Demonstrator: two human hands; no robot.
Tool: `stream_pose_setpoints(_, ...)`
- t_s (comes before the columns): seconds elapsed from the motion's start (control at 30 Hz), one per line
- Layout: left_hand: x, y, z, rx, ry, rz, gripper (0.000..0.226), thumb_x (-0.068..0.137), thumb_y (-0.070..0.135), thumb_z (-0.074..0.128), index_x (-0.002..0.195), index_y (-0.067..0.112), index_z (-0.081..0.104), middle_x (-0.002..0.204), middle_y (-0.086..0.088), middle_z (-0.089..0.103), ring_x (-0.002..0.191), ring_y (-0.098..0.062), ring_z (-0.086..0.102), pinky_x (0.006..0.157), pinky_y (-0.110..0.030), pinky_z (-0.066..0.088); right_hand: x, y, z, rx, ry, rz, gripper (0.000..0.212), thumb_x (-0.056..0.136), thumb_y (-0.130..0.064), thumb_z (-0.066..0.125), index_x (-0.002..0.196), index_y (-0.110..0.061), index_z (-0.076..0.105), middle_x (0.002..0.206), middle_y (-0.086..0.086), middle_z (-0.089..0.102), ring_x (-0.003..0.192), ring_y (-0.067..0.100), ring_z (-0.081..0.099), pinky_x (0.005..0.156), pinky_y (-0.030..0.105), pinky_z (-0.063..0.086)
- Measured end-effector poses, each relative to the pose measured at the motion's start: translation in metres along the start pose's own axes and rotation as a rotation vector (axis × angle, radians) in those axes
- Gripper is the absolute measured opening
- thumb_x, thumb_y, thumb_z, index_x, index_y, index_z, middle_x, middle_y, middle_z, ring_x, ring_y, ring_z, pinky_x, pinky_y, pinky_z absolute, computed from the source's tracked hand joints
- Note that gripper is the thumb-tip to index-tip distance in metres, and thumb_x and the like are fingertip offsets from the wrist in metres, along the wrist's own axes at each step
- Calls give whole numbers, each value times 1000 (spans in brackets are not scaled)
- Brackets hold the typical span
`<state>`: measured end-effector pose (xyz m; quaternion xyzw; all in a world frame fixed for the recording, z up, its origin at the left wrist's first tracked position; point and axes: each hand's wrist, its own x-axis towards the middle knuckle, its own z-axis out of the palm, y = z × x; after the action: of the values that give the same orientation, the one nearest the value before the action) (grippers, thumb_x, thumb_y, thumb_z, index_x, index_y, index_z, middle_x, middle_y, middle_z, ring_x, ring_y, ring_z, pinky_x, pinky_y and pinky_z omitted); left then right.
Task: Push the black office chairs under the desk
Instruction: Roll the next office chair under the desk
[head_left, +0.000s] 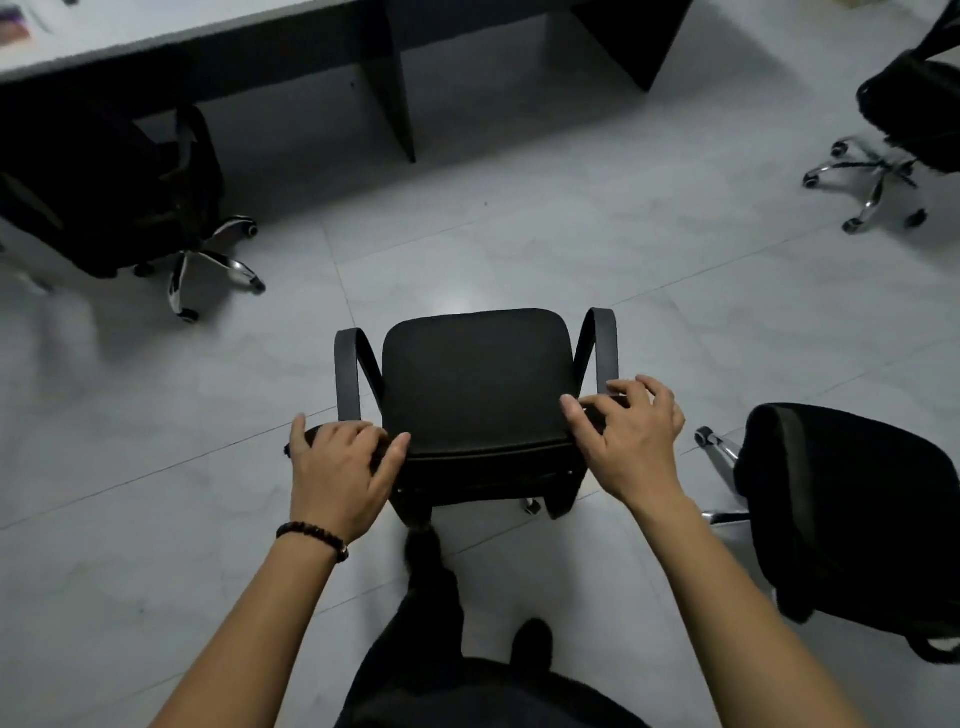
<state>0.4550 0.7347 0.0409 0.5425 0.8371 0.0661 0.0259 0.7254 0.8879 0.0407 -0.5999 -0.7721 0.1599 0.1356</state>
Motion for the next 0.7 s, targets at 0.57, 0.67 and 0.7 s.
stream_pose_setpoints(0.57, 152, -116, -12, 94, 152, -126, 48, 92, 42, 34, 57, 17, 58, 57, 0, 55, 62, -24, 50, 69, -38, 28, 146, -163, 78, -182, -130, -189, 58, 93, -62, 22, 91, -35, 73, 98, -13, 65, 109, 18, 52, 108, 47, 18)
stream_pose_setpoints(0.67, 185, -150, -13, 96, 176, -173, 48, 93, 39, 34, 60, 16, 59, 58, -1, 57, 63, -26, 50, 69, -38, 27, 184, -190, 87, -157, -255, -339, 61, 88, -76, 23, 112, -39, 66, 112, -10, 58, 119, 15, 44, 111, 45, 15)
stream_pose_setpoints(0.7, 196, -159, -14, 100, 189, -183, 48, 93, 39, 34, 60, 16, 59, 58, -2, 56, 62, -26, 50, 69, -38, 26, 197, -201, 89, -161, -285, -373, 65, 86, -80, 22, 116, -40, 64, 114, -11, 56, 121, 15, 41, 112, 45, 14)
